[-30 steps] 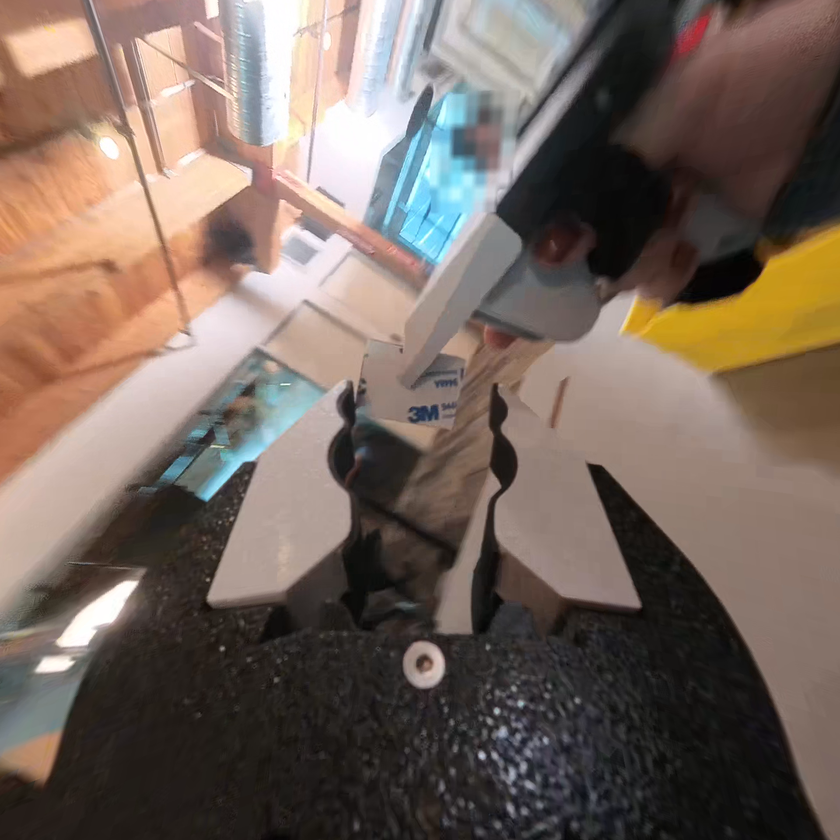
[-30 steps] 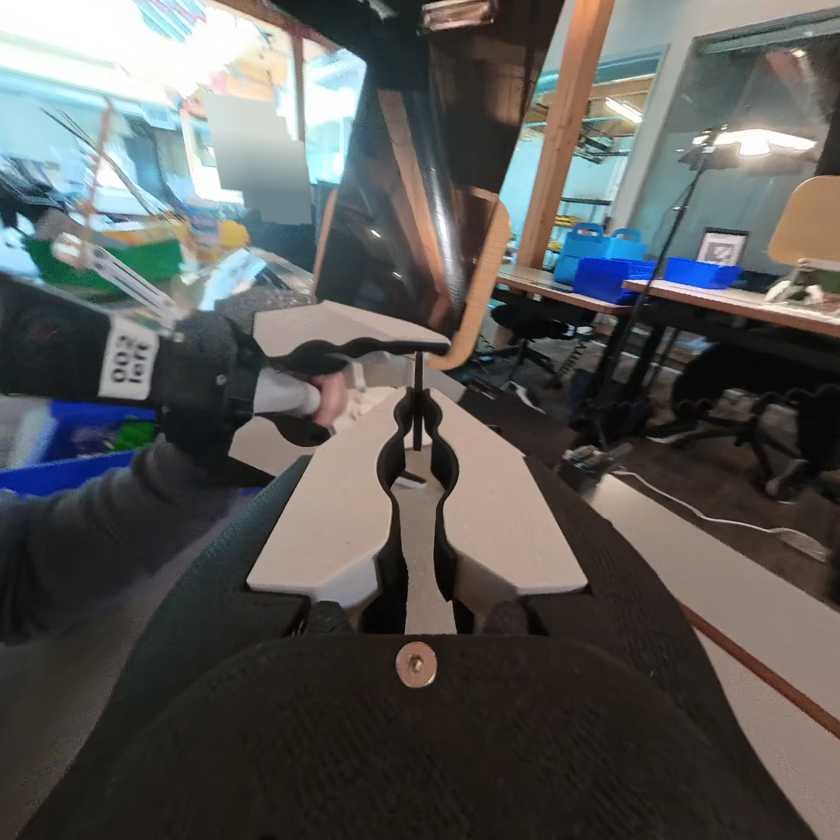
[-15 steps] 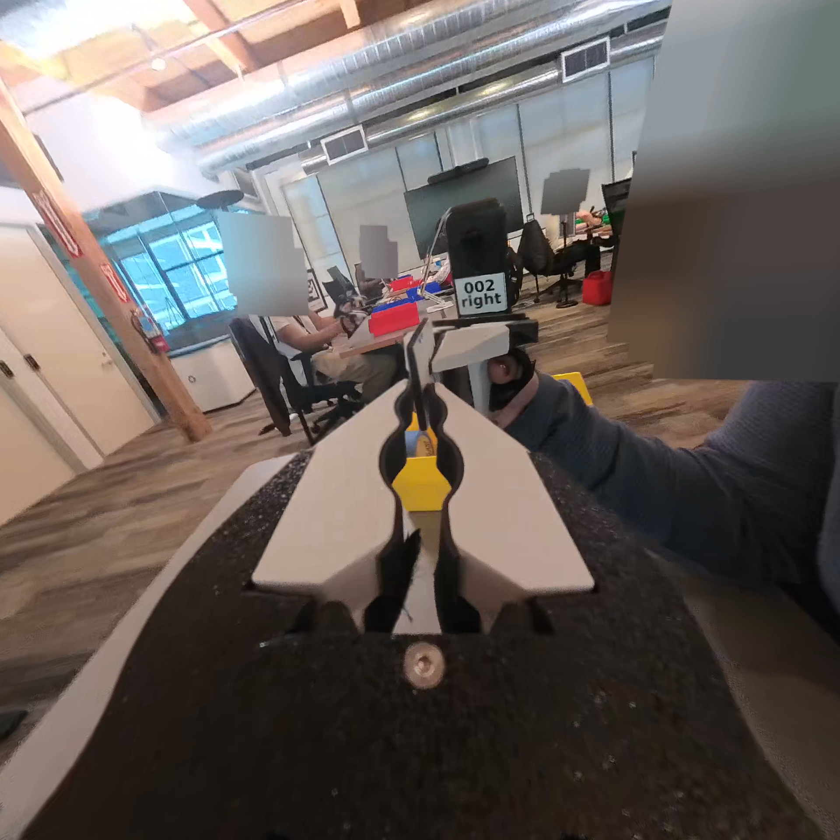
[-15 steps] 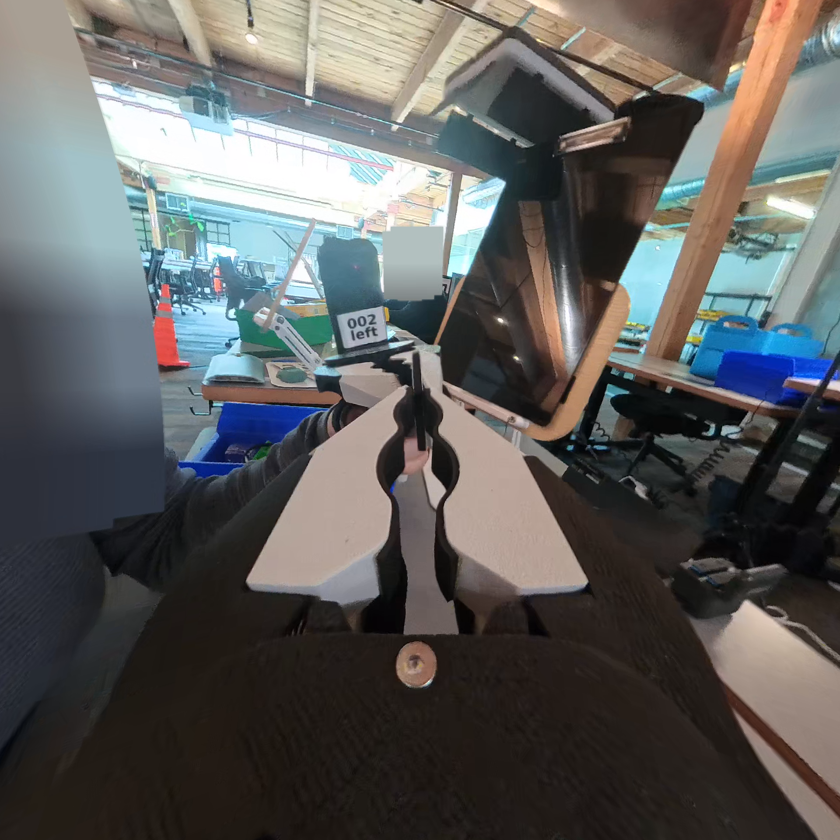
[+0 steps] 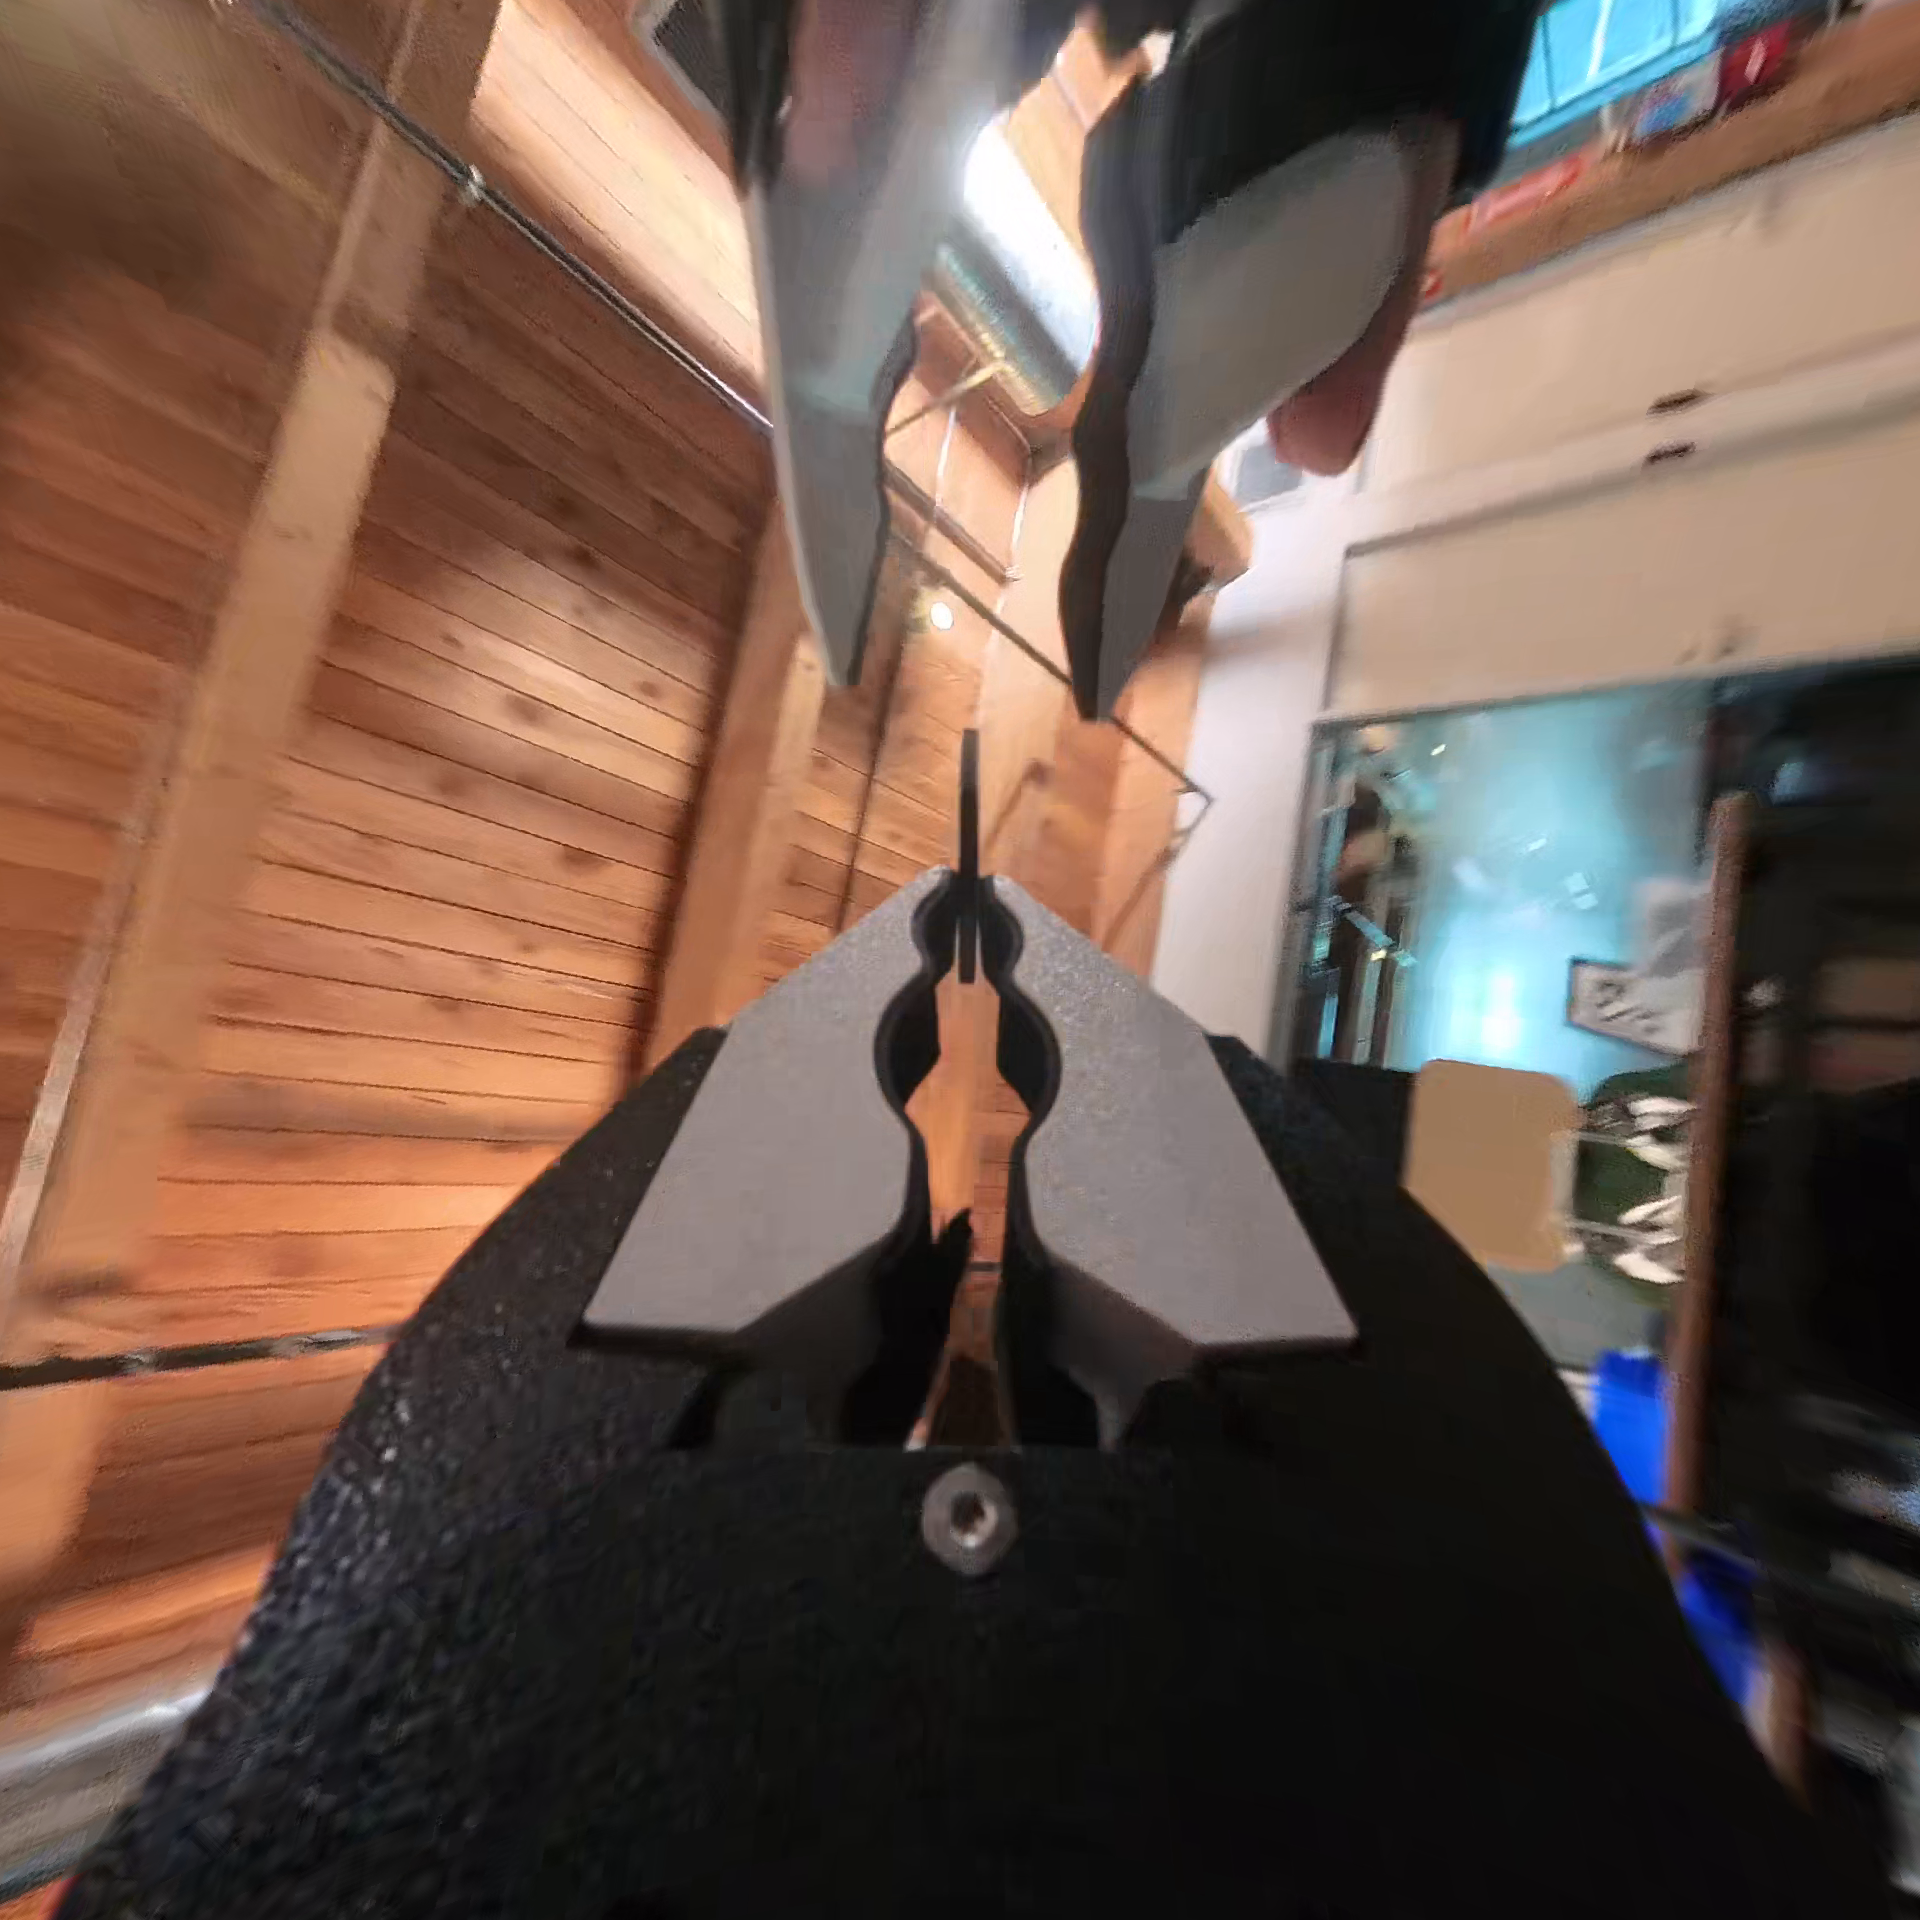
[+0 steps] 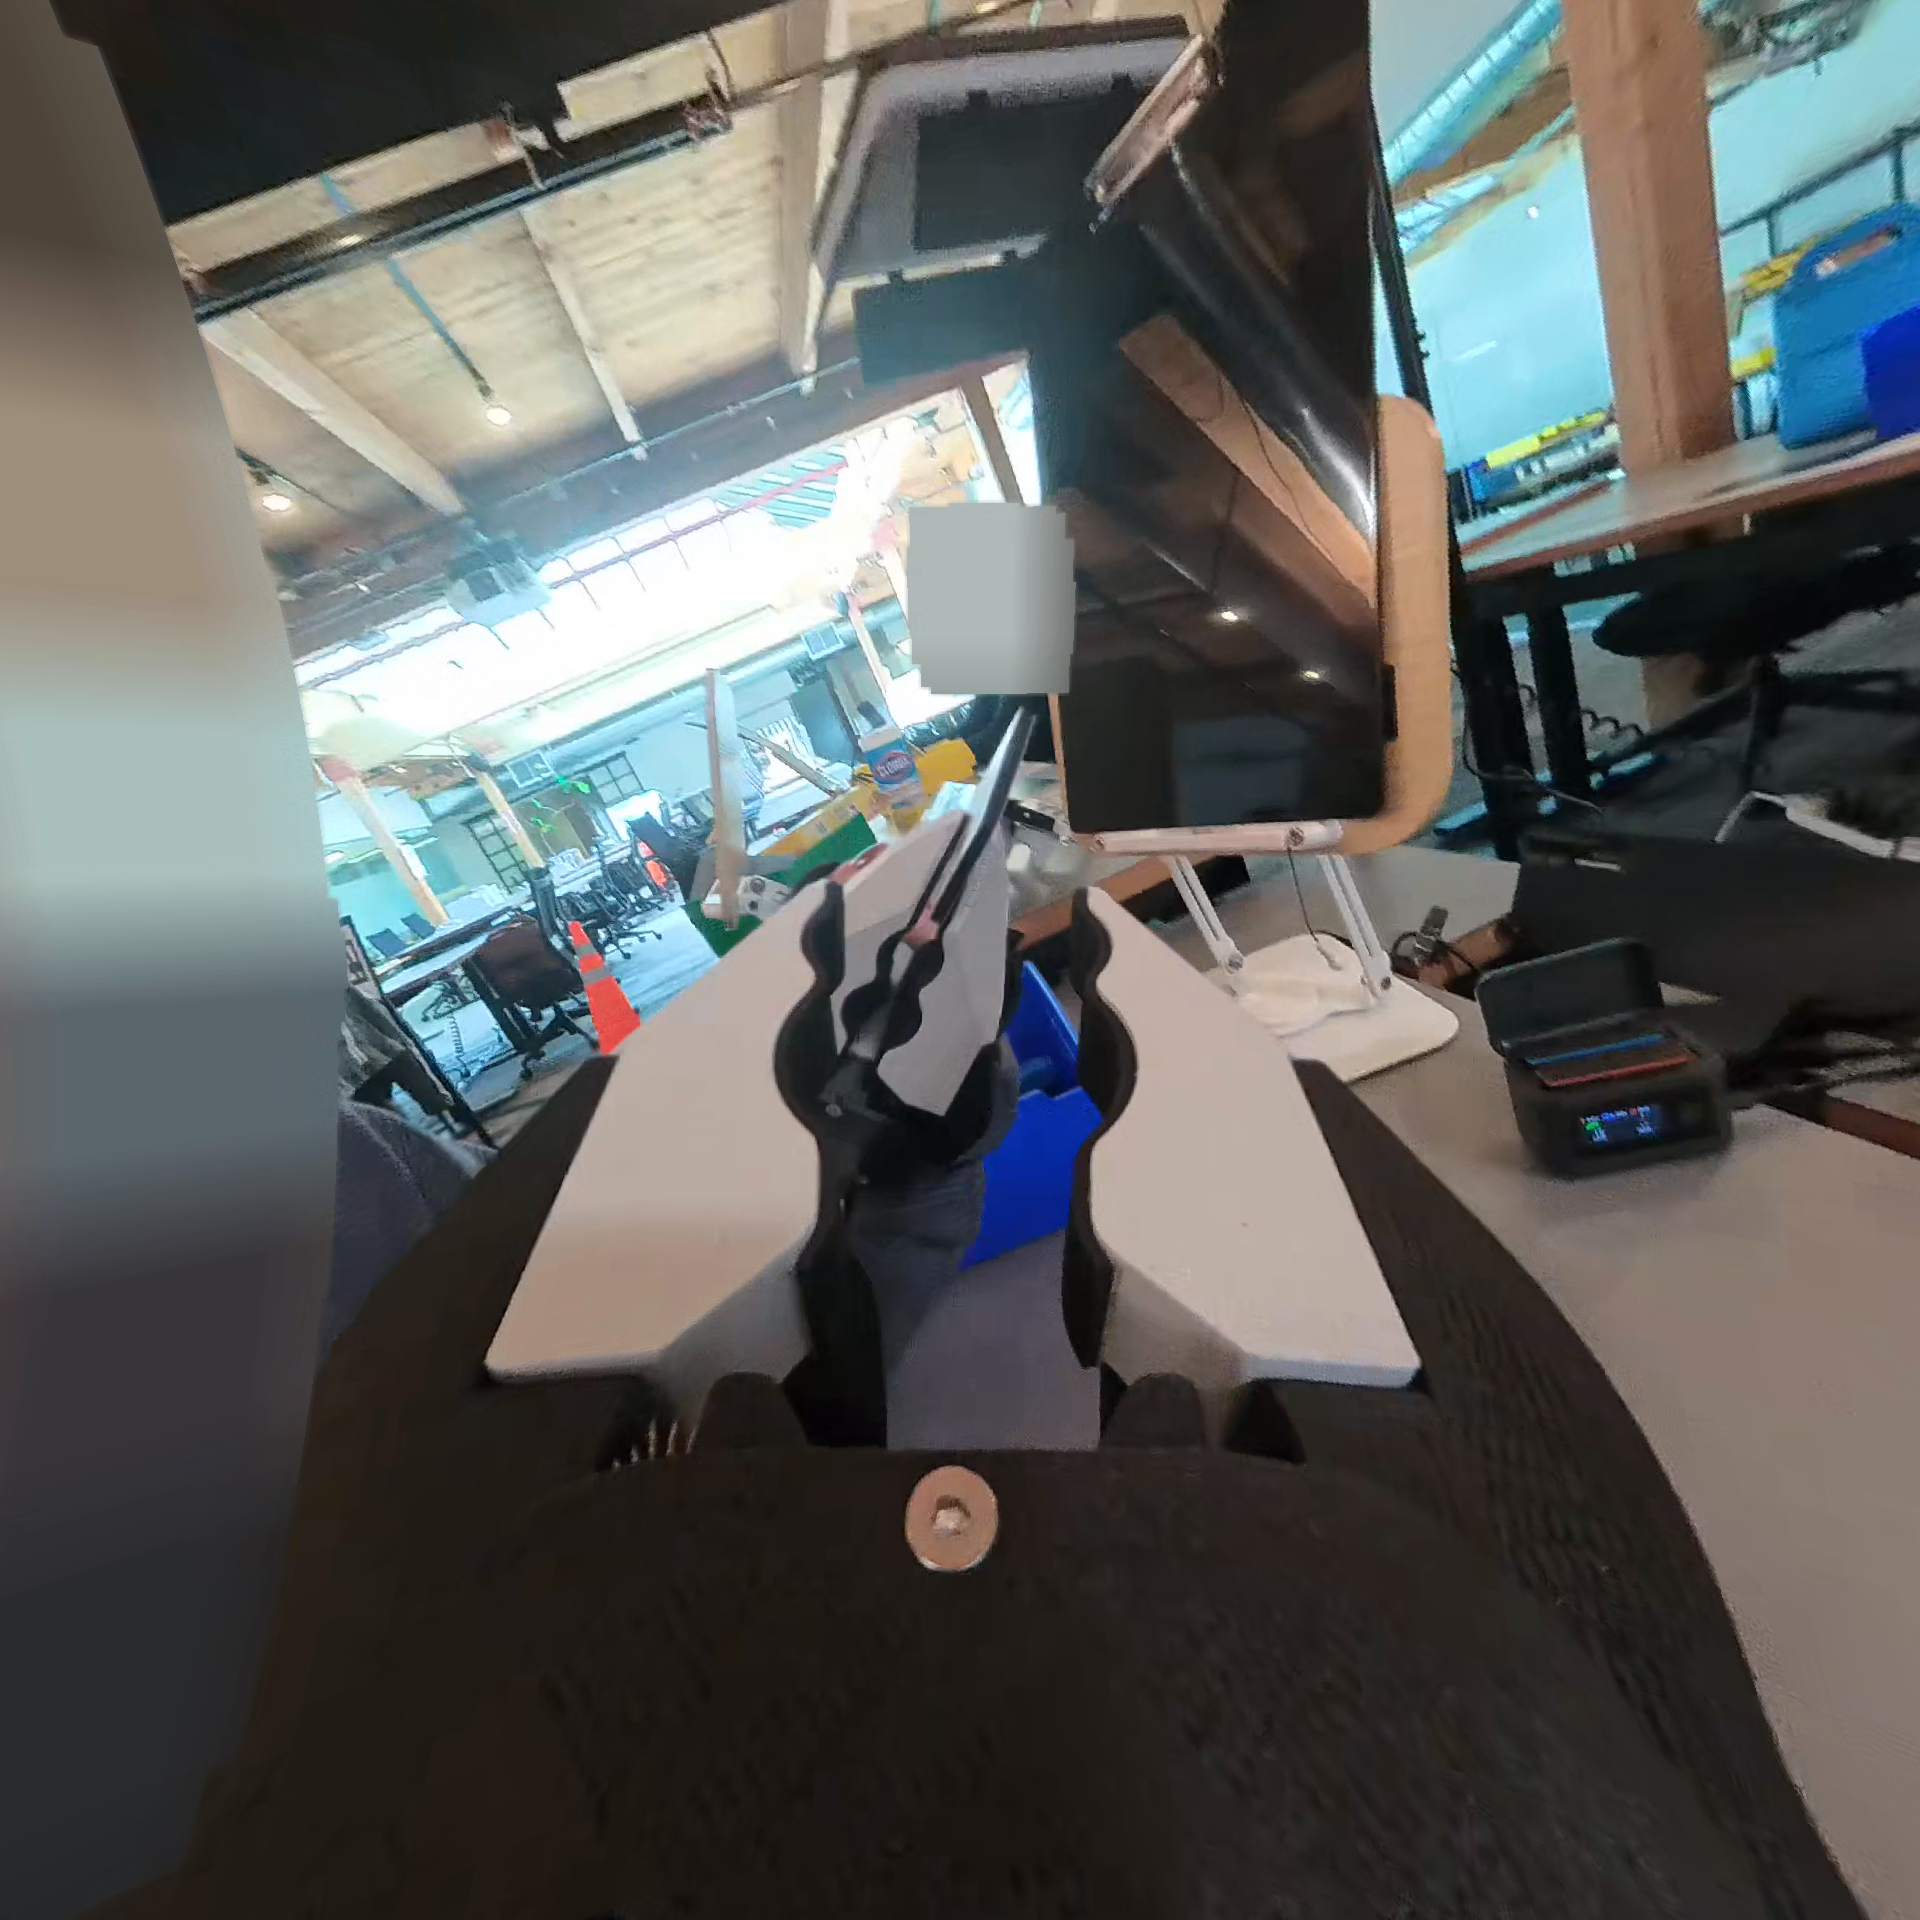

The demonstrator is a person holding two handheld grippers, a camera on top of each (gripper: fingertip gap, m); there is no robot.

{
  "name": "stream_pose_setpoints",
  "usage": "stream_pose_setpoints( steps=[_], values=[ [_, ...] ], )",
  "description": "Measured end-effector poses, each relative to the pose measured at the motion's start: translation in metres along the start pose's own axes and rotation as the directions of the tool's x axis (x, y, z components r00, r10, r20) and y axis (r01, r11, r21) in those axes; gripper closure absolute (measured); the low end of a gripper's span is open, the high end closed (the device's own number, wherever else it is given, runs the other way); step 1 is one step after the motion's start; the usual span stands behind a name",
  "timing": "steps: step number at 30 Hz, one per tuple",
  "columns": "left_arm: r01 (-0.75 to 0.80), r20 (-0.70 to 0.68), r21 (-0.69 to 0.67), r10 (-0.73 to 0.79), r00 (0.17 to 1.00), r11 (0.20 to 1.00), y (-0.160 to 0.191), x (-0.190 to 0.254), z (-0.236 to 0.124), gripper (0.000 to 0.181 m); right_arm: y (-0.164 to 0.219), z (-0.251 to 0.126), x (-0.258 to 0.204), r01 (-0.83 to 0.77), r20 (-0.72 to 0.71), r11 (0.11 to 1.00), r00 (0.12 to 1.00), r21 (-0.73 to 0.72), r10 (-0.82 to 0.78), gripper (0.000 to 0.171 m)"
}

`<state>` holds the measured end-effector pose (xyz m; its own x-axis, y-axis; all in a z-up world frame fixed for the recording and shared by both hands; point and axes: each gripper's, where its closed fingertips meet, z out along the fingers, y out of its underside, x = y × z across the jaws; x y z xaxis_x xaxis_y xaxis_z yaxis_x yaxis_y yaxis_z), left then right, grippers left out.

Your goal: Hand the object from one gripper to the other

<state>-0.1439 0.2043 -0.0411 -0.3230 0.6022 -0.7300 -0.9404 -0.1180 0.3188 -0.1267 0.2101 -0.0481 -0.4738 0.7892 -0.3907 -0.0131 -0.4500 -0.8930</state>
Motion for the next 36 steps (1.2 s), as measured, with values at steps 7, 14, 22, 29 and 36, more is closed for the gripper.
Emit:
stream_pose_setpoints(
  steps=[7,14,22,29,36],
  values=[
    [-0.052,0.023,0.050,0.051,0.998,0.997,-0.018,0.006,0.000,0.180,-0.003,0.003,0.006,0.030,-0.002,0.999,1.000,0.033,-0.030,0.168],
    [0.776,-0.406,0.014,-0.705,0.581,0.631,-0.028,0.022,0.000,0.144,-0.006,-0.009,0.011,0.376,-0.107,0.927,0.921,-0.006,-0.374,0.170],
    [0.986,-0.695,-0.152,-0.717,-0.053,0.074,-0.044,-0.001,-0.026,0.165,0.028,-0.013,-0.022,0.880,0.015,0.446,0.454,-0.162,-0.891,0.170],
    [0.986,-0.670,-0.079,-0.741,0.056,0.145,-0.041,-0.004,-0.023,0.180,0.013,-0.014,-0.027,0.879,-0.085,0.457,0.449,-0.141,-0.890,0.158],
    [0.999,-0.729,-0.033,-0.684,-0.022,0.003,-0.045,-0.022,-0.033,0.181,0.019,-0.009,-0.039,0.847,-0.012,0.523,0.525,-0.096,-0.851,0.141]
  ],
)
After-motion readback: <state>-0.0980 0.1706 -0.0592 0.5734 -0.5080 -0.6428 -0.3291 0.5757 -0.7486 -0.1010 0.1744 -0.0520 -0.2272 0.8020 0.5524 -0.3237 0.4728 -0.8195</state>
